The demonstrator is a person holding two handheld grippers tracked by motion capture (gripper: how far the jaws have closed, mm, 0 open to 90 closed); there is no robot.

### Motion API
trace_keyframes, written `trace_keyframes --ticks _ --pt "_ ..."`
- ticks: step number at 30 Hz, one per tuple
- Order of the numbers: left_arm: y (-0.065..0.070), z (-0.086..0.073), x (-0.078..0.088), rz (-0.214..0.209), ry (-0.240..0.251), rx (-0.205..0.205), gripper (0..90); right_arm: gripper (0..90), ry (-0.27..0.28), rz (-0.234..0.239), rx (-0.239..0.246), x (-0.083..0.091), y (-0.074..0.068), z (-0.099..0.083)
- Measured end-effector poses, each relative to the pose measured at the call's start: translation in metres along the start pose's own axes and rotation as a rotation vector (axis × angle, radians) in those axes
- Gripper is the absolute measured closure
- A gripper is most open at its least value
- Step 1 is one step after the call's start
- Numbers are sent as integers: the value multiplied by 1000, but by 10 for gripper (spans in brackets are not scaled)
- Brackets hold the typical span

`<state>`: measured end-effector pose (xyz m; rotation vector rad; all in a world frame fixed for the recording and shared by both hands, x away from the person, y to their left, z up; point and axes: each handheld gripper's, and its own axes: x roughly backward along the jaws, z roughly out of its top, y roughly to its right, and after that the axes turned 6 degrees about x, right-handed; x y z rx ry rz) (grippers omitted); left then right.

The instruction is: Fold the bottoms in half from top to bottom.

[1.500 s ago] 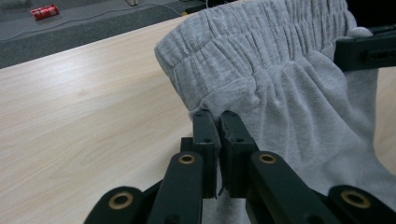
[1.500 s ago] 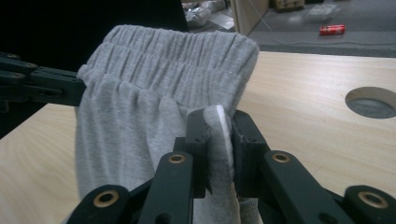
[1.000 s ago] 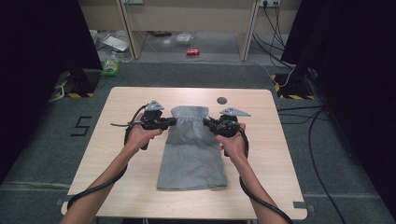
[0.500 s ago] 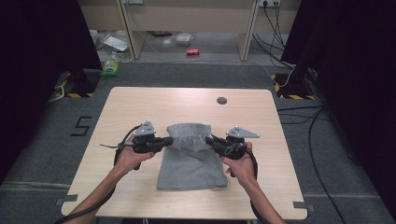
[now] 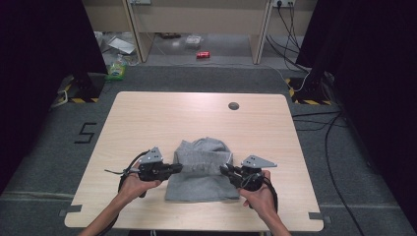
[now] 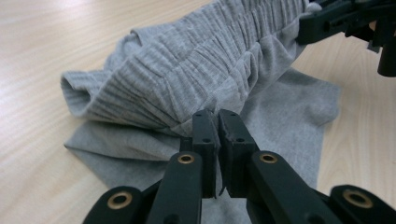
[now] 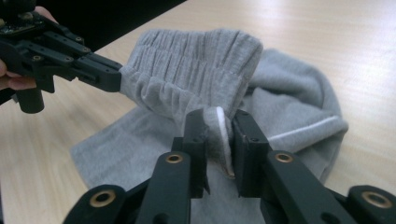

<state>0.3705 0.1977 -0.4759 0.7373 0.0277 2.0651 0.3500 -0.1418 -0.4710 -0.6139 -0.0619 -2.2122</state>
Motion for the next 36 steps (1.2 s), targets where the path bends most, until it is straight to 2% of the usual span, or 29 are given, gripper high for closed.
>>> trace_keyframes --ticks 3,5,8,11,13,17,19,23,28,31,34,36 --pt "1 -3 3 -8 0 6 804 709 -14 8 -17 3 0 -3" --pt "2 -2 7 -10 9 10 783 668 -1 10 -31 7 0 -2" --pt "1 2 13 -19 32 35 730 661 23 4 -24 14 0 3" --pt "-3 7 17 -9 55 63 695 654 36 -10 -22 18 3 8" --pt "-8 11 20 -5 71 92 664 650 28 -24 -21 16 5 12" --pt "-15 16 22 24 83 120 614 642 -11 -34 -16 3 10 20" --pt "-20 17 22 34 96 147 584 635 -42 -21 -14 -8 11 25" --pt "-31 14 21 72 68 182 547 629 -84 19 -11 -29 12 34" --pt "-42 5 17 131 13 191 507 623 -145 92 -24 -51 7 38" --pt "-49 2 18 155 2 206 494 648 -176 136 -1 -54 -2 32" --pt "-56 -1 20 192 -8 209 480 672 -208 166 41 -50 -13 20" --pt "-61 -3 20 208 -20 216 471 678 -227 183 46 -46 -20 10"
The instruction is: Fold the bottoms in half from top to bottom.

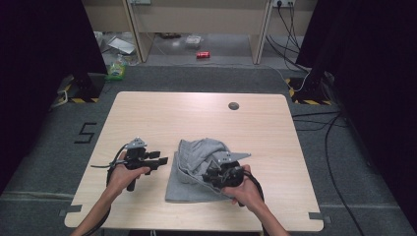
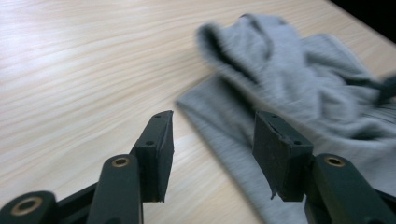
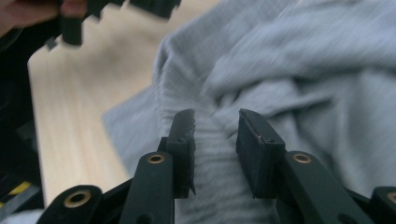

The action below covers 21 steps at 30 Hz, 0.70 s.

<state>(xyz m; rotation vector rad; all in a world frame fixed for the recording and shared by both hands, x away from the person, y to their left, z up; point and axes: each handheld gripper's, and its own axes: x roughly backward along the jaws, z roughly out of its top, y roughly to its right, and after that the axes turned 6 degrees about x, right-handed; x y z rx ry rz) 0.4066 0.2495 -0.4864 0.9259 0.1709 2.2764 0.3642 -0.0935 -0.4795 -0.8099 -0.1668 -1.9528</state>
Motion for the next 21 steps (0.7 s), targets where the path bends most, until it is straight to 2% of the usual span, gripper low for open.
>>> trace_keyframes --ticks 5,8,13,17,21 --pt "-7 -8 -3 23 -28 6 461 682 -45 13 7 -1 -13 -25" --pt "-6 -11 -4 27 -37 4 451 683 -49 7 16 -4 -17 -35" --pt "-3 -17 -6 41 -58 -12 393 648 -65 -8 46 -4 -21 -31" --pt "1 -21 -8 28 -74 -9 328 591 -31 -22 53 0 -21 -23" --pt "12 -28 -12 48 -92 -45 278 558 10 -41 60 8 -19 -10"
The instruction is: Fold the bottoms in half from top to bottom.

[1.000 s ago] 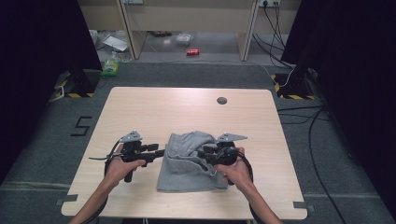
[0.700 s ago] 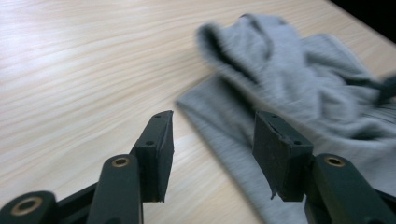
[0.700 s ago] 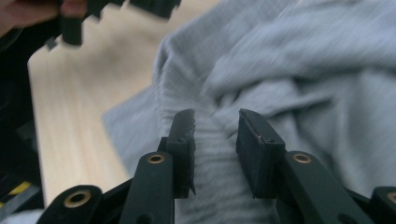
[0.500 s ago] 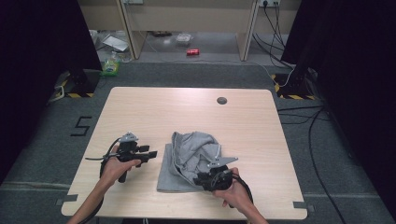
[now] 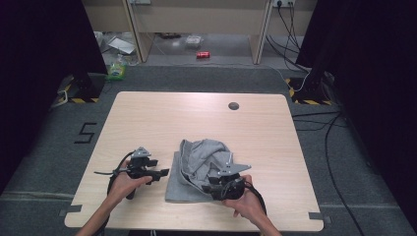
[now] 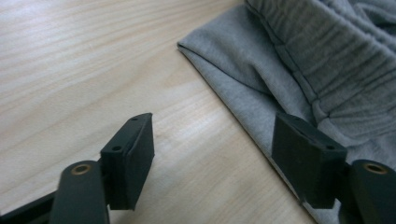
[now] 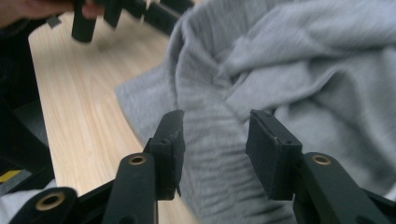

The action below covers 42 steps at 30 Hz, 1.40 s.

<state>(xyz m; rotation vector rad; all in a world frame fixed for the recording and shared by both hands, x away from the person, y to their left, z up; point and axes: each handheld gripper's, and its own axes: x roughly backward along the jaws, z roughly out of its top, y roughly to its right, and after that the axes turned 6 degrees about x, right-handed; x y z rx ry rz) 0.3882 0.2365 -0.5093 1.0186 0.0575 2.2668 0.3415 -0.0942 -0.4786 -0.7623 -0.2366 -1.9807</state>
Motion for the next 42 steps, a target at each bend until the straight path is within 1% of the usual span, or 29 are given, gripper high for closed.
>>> trace_keyframes --ticks 2,6,9,11,12,13,14,15,16,17,18,19,22,29,34,39,42 --pt "4 -2 0 3 -7 -17 271 549 9 -10 -2 2 2 5" --pt "10 -8 1 5 -16 -42 267 531 27 -37 2 2 12 18" --pt "15 -12 1 12 -19 -56 261 501 31 -57 -4 -1 21 28" --pt "17 -14 0 20 -23 -78 250 478 37 -70 -10 -5 28 35" --pt "17 -14 0 20 -23 -78 241 459 39 -76 -11 -7 32 39" --pt "18 -14 -1 26 -25 -97 232 436 41 -75 -13 -10 36 43" --pt "18 -14 -1 26 -25 -97 219 422 41 -72 -18 -12 39 47" --pt "20 -15 -2 34 -22 -113 217 419 43 -71 -18 -15 43 52" --pt "21 -17 -3 46 -16 -132 218 419 49 -76 -15 -17 45 54" --pt "22 -18 -4 68 -10 -162 217 416 50 -82 -12 -19 48 58" --pt "23 -19 -5 82 -2 -178 205 415 47 -85 -12 -20 51 62" --pt "23 -20 -7 83 12 -172 182 414 50 -90 -15 -22 53 65" --pt "22 -22 -7 77 22 -177 171 415 54 -101 -16 -29 60 75" --pt "22 -22 -7 76 22 -179 170 414 48 -110 -12 -49 67 93" --pt "22 -22 -7 76 22 -179 171 414 39 -104 -24 -64 69 102" --pt "22 -22 -7 76 22 -179 171 410 27 -92 -21 -77 69 110" --pt "22 -22 -7 77 22 -179 170 404 29 -75 -48 -84 70 113"
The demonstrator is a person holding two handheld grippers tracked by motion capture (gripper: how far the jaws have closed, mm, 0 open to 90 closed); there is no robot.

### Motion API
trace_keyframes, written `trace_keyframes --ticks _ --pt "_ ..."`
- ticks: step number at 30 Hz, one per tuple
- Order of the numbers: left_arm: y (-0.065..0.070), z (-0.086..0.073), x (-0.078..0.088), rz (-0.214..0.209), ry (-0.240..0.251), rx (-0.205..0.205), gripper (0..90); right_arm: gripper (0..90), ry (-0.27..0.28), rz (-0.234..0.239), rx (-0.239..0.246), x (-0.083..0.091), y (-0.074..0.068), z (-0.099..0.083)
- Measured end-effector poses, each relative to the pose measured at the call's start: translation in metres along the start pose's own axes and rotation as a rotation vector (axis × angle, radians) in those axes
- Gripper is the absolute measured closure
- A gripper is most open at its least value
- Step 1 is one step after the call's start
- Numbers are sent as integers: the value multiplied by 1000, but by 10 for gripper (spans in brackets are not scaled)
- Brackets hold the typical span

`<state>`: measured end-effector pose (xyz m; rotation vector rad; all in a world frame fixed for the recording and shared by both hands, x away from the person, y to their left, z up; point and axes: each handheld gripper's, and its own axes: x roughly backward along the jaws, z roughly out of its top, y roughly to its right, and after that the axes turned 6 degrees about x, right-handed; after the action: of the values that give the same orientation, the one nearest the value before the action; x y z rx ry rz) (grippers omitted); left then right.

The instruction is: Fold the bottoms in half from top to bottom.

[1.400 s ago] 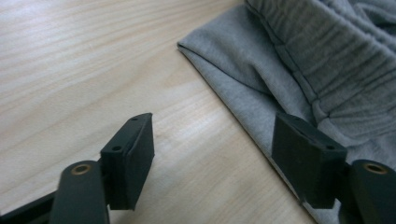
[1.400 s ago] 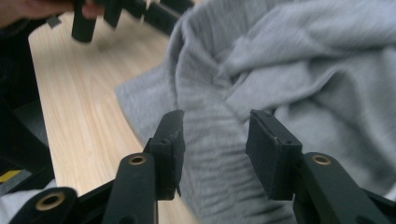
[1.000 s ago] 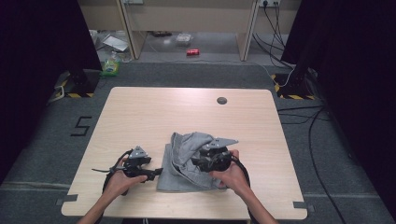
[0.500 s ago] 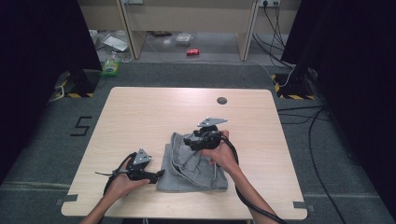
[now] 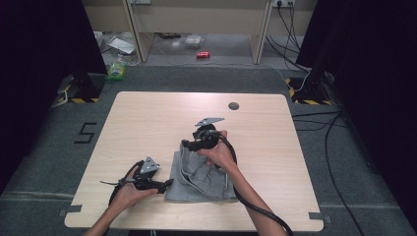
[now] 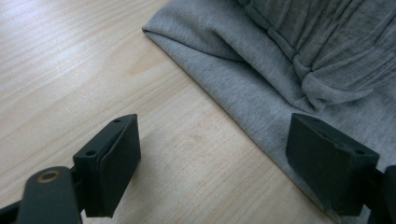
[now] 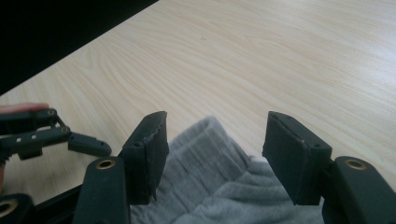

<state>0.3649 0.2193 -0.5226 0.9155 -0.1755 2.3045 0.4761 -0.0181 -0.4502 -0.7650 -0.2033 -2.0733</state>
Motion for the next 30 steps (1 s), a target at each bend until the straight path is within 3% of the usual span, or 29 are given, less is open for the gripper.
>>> trace_keyframes --ticks 10,13,15,16,17,20,30 --pt "0 0 0 0 0 0 170 455 -36 -19 -7 -17 1 7" --pt "0 0 0 0 0 0 170 539 -64 -28 -2 -22 -1 8" --pt "0 0 0 0 0 -1 170 655 -81 -33 2 -23 -2 8" --pt "0 0 0 0 0 -1 170 655 -81 -33 2 -23 -2 8" --pt "0 0 0 0 0 0 170 750 -81 -32 27 -21 -5 6" --pt "0 0 0 0 1 0 170 826 -62 -49 67 -8 -11 2" --pt "0 0 0 0 1 0 170 867 90 -74 98 75 -38 -25"
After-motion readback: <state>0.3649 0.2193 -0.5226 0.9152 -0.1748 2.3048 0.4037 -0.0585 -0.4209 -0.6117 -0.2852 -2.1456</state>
